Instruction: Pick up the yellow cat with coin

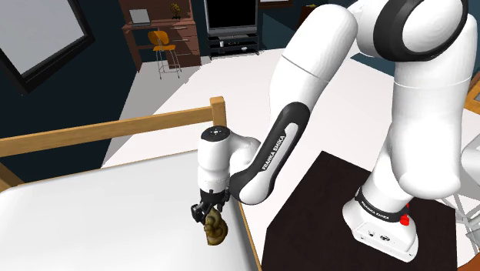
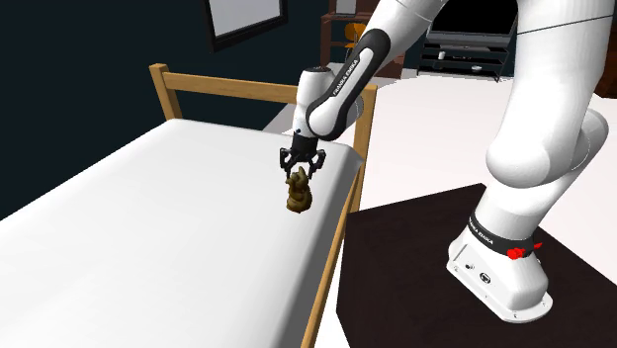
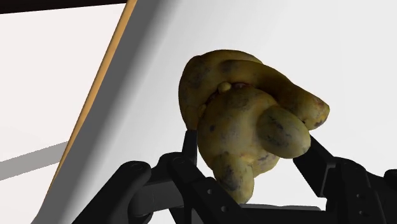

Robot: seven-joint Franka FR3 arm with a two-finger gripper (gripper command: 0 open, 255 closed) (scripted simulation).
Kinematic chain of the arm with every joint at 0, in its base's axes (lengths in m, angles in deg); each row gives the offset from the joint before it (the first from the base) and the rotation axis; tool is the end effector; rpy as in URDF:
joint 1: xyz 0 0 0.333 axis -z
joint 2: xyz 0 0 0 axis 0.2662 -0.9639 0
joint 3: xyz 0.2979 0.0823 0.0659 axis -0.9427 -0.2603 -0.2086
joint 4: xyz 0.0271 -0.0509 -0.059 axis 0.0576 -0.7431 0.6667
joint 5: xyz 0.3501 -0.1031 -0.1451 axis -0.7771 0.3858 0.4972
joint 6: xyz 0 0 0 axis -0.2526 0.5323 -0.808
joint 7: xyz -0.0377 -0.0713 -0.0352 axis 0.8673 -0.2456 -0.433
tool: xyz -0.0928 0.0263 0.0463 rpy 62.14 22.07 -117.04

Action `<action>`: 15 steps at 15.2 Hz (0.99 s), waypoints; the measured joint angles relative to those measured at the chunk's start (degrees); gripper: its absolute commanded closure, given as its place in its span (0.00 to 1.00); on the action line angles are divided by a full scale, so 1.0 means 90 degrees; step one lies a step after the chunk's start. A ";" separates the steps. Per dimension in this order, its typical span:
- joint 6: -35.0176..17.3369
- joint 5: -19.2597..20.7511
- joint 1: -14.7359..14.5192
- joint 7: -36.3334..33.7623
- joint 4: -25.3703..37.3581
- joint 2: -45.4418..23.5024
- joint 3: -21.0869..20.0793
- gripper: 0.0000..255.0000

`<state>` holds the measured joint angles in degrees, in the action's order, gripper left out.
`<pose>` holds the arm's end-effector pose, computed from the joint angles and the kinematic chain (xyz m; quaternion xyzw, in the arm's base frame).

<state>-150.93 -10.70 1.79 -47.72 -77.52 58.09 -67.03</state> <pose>0.4048 0.3289 0.2058 -0.9952 0.0553 -0.0200 0.0779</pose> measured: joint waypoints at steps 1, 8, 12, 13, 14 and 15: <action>0.0000 -0.0001 0.0001 0.0001 -0.0001 0.0001 -0.0001 1.00; 0.0238 -0.0198 0.0136 0.0126 -0.0012 0.0235 -0.0173 1.00; 0.0547 -0.0493 0.0307 0.0315 -0.0042 0.0596 -0.0390 1.00; 0.0622 -0.0570 0.0345 0.0365 -0.0049 0.0684 -0.0438 1.00; 0.0706 -0.0641 0.0367 0.0397 -0.0045 0.0771 -0.0483 1.00; 0.0778 -0.0698 0.0390 0.0431 -0.0033 0.0838 -0.0515 1.00</action>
<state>-143.93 -16.98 5.30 -43.83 -77.82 65.63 -71.67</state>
